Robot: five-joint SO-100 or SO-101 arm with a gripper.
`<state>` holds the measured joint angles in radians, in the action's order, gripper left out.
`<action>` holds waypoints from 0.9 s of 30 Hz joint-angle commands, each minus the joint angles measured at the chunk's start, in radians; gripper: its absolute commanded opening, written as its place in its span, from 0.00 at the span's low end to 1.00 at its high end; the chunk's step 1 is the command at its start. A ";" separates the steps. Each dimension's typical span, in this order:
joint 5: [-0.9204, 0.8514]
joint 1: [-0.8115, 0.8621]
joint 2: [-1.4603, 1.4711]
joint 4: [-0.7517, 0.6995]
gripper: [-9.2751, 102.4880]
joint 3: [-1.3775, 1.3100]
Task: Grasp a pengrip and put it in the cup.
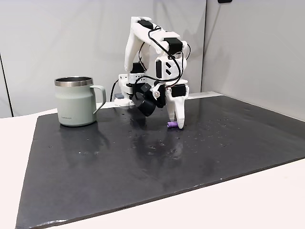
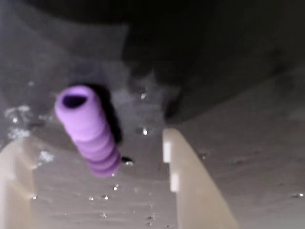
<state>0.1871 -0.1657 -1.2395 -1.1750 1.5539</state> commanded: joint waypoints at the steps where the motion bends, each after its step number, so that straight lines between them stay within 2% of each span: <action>1: -0.017 0.017 0.003 0.025 0.29 -0.055; 13: -0.028 0.023 0.021 0.040 0.09 -0.035; 17: -0.028 0.029 0.012 0.032 0.08 -0.038; 27: -0.021 0.040 -0.077 -0.167 0.08 -0.247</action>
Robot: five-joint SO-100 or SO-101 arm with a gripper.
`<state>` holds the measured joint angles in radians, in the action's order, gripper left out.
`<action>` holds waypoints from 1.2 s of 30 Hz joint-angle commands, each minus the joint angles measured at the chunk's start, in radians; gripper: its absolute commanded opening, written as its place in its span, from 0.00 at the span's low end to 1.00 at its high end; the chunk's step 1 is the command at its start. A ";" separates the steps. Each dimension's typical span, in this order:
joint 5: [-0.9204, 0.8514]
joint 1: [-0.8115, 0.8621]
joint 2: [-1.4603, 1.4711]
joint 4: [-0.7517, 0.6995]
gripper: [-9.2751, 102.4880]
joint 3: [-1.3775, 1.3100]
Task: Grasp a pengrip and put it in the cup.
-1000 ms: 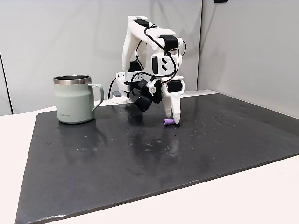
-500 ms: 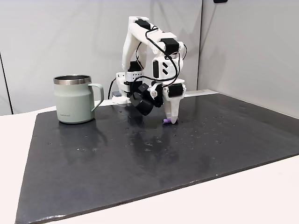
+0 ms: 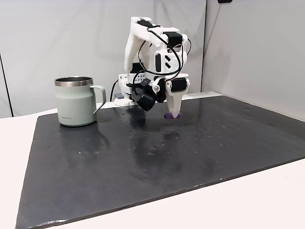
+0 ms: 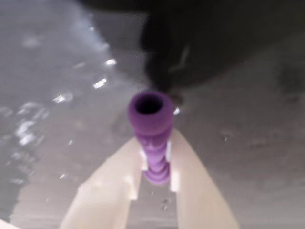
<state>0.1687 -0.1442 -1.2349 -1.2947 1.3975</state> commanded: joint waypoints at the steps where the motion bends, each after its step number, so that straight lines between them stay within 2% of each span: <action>1: -0.003 0.018 -0.089 -0.063 0.08 -0.106; 16: 0.066 -0.002 -0.202 -0.316 0.08 -0.453; 25: 0.092 -0.014 -0.304 -0.390 0.08 -0.607; 36: 0.021 0.078 -0.534 -0.394 0.08 -0.373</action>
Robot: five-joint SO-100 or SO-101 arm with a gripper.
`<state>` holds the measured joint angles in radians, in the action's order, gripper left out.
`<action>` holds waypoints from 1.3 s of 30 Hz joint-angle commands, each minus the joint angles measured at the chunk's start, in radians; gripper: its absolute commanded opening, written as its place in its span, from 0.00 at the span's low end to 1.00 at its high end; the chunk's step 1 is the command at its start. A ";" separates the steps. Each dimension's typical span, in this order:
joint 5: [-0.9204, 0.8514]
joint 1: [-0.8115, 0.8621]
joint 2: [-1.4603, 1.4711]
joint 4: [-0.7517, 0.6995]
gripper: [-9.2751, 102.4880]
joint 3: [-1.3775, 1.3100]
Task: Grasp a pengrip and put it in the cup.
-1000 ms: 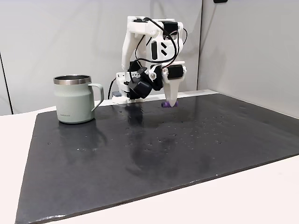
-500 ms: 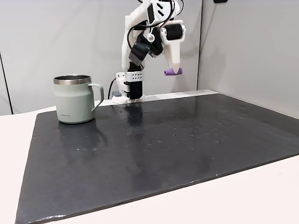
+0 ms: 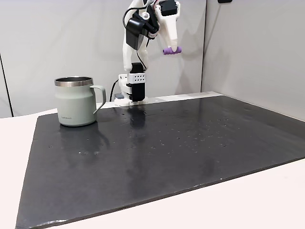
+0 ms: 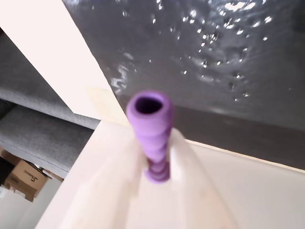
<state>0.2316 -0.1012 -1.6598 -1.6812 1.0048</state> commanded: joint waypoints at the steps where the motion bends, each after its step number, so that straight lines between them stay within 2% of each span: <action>1: -0.058 0.048 -0.135 -0.009 0.08 0.037; 7: -0.144 0.152 -0.258 -0.011 0.08 0.115; 23: -0.469 0.566 -0.574 -0.015 0.08 0.379; 34: -0.678 0.910 -0.634 -0.012 0.08 0.443; 39: -0.713 1.014 -0.623 0.014 0.08 0.443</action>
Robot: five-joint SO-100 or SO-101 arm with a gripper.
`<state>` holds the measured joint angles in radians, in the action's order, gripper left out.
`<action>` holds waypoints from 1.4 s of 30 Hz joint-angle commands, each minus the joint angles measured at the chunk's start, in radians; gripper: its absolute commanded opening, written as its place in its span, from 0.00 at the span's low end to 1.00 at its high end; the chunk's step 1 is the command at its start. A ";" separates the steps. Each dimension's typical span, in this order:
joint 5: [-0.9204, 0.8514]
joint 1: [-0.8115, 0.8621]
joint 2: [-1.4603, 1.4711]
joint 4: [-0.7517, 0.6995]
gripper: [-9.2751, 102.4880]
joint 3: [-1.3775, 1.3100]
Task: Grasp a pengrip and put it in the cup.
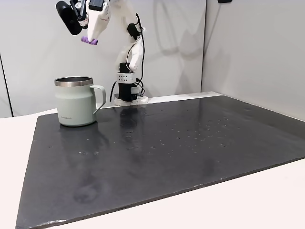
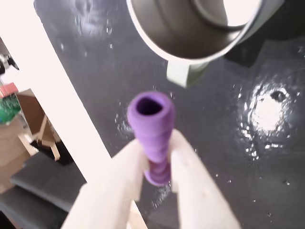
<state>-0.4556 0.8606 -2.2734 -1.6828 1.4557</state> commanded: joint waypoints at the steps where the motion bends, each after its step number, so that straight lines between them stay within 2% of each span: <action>1: -0.025 0.063 -0.005 0.031 0.08 -0.005; 6: 0.041 0.067 0.040 0.120 0.08 -0.005; 16: 0.161 -0.049 0.161 0.130 0.08 -0.094; 36: 0.061 0.037 0.060 0.132 0.09 0.000; 37: 0.061 0.038 0.058 0.132 0.11 0.000; 40: 0.066 0.040 0.044 0.132 0.28 0.002; 42: 0.066 0.040 0.035 0.132 0.36 0.008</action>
<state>-0.3774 0.8866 -2.1951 -1.5861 1.4634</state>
